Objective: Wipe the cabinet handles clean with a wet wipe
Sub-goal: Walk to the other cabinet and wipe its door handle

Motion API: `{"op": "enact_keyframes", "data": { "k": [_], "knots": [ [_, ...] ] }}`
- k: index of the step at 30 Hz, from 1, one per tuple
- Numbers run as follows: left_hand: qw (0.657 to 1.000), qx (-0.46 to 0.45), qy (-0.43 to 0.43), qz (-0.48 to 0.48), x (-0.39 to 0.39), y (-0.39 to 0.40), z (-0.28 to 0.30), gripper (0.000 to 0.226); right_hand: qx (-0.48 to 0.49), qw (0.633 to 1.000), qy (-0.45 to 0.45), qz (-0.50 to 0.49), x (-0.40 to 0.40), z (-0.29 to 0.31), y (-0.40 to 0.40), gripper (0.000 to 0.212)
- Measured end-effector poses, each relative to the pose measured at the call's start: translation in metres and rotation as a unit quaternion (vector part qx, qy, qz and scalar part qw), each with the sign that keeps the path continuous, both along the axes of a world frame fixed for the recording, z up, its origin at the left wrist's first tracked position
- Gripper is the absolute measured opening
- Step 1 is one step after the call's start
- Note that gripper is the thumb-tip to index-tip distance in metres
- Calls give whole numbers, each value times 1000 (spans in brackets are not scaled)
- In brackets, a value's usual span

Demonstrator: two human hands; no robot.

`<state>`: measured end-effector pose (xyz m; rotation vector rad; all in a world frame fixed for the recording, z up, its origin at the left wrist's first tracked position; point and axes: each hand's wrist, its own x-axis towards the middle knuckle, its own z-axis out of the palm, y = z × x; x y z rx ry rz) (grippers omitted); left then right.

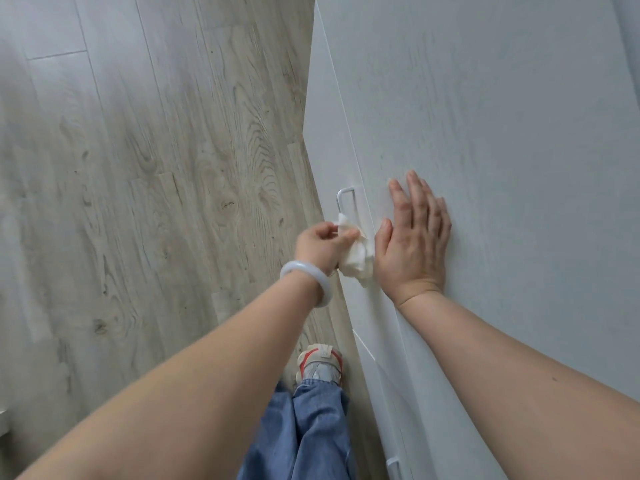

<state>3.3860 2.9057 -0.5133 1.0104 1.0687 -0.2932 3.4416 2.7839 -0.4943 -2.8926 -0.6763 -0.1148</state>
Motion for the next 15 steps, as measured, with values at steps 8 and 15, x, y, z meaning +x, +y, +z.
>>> {"op": "enact_keyframes", "data": {
  "k": [8, 15],
  "knots": [
    [996, 71, -25, 52, 43, 24, 14, 14, 0, 1000, -3, 5, 0, 1, 0, 58],
    [995, 25, 18, 91, 3, -16, 7, 7, 0, 1000, -3, -1, 0, 1, 0, 58]
  ]
}}
